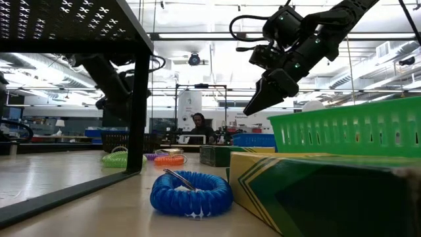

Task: Pick & Place Office Desk Supplies
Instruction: Put the orange spring keychain into the blue bin

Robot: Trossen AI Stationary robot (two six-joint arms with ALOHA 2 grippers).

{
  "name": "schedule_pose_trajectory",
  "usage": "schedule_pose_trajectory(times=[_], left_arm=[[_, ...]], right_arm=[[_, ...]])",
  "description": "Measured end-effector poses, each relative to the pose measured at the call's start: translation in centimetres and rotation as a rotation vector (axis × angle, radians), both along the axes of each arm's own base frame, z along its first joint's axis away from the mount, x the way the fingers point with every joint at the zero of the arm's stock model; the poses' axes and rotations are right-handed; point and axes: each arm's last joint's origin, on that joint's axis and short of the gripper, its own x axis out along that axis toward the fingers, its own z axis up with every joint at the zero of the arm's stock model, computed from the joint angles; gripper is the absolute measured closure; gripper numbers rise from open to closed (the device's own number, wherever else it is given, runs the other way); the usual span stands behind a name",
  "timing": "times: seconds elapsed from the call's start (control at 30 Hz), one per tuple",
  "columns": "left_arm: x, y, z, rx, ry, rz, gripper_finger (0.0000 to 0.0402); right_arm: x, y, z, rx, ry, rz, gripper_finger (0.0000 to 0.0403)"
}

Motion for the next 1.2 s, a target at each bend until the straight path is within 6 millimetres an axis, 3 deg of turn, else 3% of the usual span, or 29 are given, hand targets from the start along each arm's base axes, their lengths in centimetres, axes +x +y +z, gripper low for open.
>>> schedule_pose_trajectory(times=[0.23,0.47,0.67,0.83,0.97,1.2], left_arm=[[1.0,0.5,2.1,0.035,-0.038,-0.093,0.0099],[2.2,0.4,3.8,0.021,-0.119,-0.323,0.0098],[3.3,-0.4,5.0,0.050,-0.256,-0.561,0.0098],[3.6,-2.0,7.6,0.156,-0.420,-0.776,0.0098],[2.7,-4.0,9.5,0.249,-0.441,-0.866,0.0098],[0.4,-6.7,10.6,0.296,-0.350,-0.857,0.0098]], right_arm=[[0.0,0.0,0.0,0.001,0.000,0.001,0.0206],[0.1,0.6,0.0,0.028,-0.006,0.078,0.0206],[0.4,2.8,0.0,0.050,-0.009,0.216,0.0206],[1.2,4.5,1.3,0.062,-0.019,0.275,0.0206],[3.4,5.2,2.5,0.074,0.017,0.305,0.0206],[8.9,5.1,1.3,0.031,0.188,0.377,0.0206]])
